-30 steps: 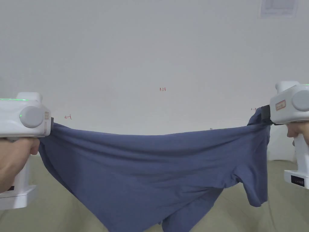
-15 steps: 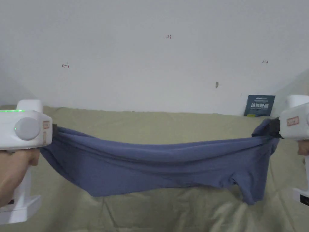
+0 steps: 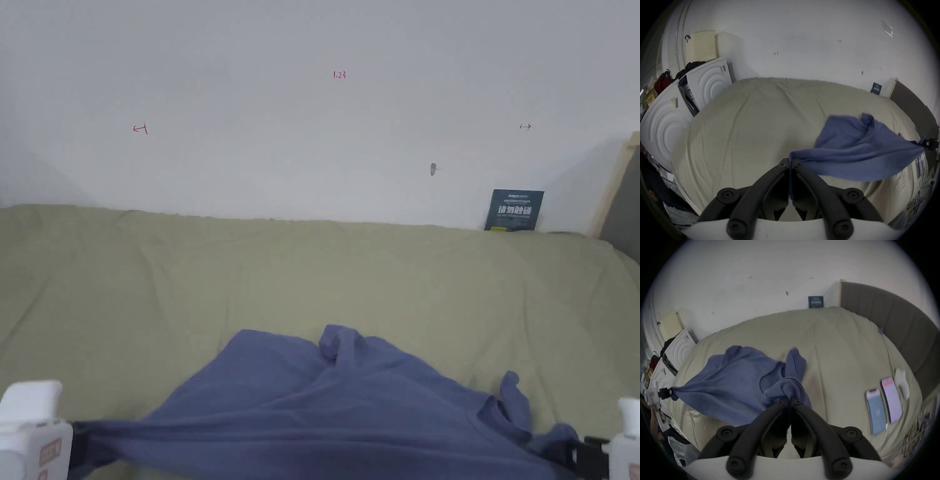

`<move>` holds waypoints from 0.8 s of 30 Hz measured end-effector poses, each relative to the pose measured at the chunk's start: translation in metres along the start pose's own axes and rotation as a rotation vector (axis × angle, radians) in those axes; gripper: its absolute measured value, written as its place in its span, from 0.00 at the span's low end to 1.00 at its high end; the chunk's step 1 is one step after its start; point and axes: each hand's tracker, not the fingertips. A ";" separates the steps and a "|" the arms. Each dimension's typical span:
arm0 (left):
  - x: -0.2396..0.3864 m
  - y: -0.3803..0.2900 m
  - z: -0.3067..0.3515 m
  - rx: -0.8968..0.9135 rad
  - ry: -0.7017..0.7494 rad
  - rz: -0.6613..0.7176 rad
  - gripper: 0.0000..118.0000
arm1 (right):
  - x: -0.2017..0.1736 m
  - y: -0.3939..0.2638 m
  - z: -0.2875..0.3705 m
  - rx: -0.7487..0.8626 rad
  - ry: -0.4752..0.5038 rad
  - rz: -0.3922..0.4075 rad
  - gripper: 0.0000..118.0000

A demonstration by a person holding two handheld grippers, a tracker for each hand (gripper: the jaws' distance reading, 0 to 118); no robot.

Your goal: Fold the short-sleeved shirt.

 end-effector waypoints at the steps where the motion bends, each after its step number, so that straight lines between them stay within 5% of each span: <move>1: -0.003 -0.013 0.002 -0.016 0.000 0.006 0.00 | 0.004 -0.014 0.001 -0.021 0.006 -0.007 0.03; 10: -0.029 -0.076 -0.012 -0.135 -0.028 0.067 0.00 | 0.027 -0.084 -0.014 -0.136 -0.013 -0.094 0.05; 11: -0.030 -0.077 -0.015 -0.138 -0.031 0.073 0.00 | 0.025 -0.086 -0.016 -0.141 -0.012 -0.099 0.15; 12: -0.030 -0.078 -0.017 -0.139 -0.032 0.078 0.01 | 0.023 -0.085 -0.016 -0.135 -0.045 -0.101 0.40; 13: -0.030 -0.079 -0.019 -0.140 -0.036 0.081 0.24 | 0.022 -0.084 -0.016 -0.133 -0.092 -0.083 0.82; 14: -0.029 -0.080 -0.020 -0.142 -0.034 0.083 0.62 | 0.023 -0.084 -0.017 -0.153 -0.084 -0.076 1.00; 15: -0.029 -0.081 -0.021 -0.148 -0.018 0.088 0.98 | 0.022 -0.084 -0.014 -0.161 -0.084 -0.084 1.00; 21: -0.024 -0.079 -0.012 -0.112 -0.051 0.098 0.97 | 0.006 -0.081 0.029 -0.049 -0.076 -0.064 1.00; 24: -0.013 -0.063 0.059 -0.030 -0.097 0.086 0.96 | -0.024 -0.075 0.059 0.026 -0.027 -0.003 1.00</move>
